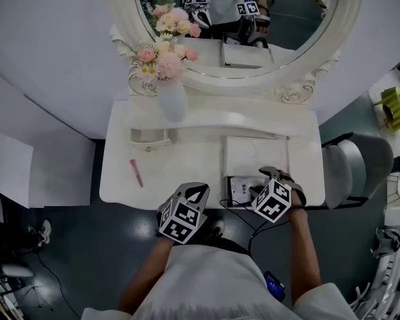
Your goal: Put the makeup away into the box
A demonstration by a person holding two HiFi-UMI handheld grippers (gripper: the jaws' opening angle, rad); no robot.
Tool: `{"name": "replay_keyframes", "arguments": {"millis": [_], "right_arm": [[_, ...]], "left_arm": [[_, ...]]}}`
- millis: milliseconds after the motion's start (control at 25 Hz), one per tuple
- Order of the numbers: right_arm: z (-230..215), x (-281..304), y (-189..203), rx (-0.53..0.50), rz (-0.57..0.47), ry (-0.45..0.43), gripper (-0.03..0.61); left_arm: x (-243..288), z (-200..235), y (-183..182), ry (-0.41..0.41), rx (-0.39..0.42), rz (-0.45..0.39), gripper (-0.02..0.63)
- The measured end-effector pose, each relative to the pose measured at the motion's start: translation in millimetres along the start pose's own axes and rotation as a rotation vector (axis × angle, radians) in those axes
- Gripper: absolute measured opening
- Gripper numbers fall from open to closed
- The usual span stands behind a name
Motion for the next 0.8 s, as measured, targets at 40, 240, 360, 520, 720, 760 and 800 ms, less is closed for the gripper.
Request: {"name": "replay_keyframes", "arguments": {"millis": [40,240,360,520,720,760,800], "right_arm": [[1.0,-0.4,-7.1,0.010,-0.026,0.017,0.238],[8.6,-1.4,-44.4,0.071,-0.151,0.048,0.063],[14.4,-0.3,-66.5,0.090,-0.208,0.044,0.003],[26.4,2.9,-101.1,0.101,-0.266,-0.004,0.003],[50.2,16.9,-153.6,0.085,-0.300,-0.078,0.003],[56.7,21.1,-164.8,0.079,-0.308,-0.101,0.003],[63.8,25.5,-176.1,0.072,-0.313,-0.124,0.003]], "left_arm": [[-2.6,0.8,1.7,-0.007,-0.005,0.000,0.018],[-17.4,10.0,13.5,-0.059,-0.040,-0.001,0.018],[-29.2,19.7,24.0,-0.106,-0.072,-0.003,0.018],[-50.7,35.7,41.0,-0.178,-0.124,-0.006,0.018],[-83.2,59.9,68.6,-0.275,-0.200,-0.008,0.018],[-90.1,65.1,74.7,-0.293,-0.214,-0.009,0.018],[-96.9,70.2,80.9,-0.310,-0.229,-0.008,0.018]]}}
Point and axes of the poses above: the fingertips, and each gripper's own axes: x forward along the fingers, z to its left, y out of its underside, the point moved 6 cm from there along -x, backward along the fingers, and after that the axes turned 3 degrees about x, right-handed, at the moved point
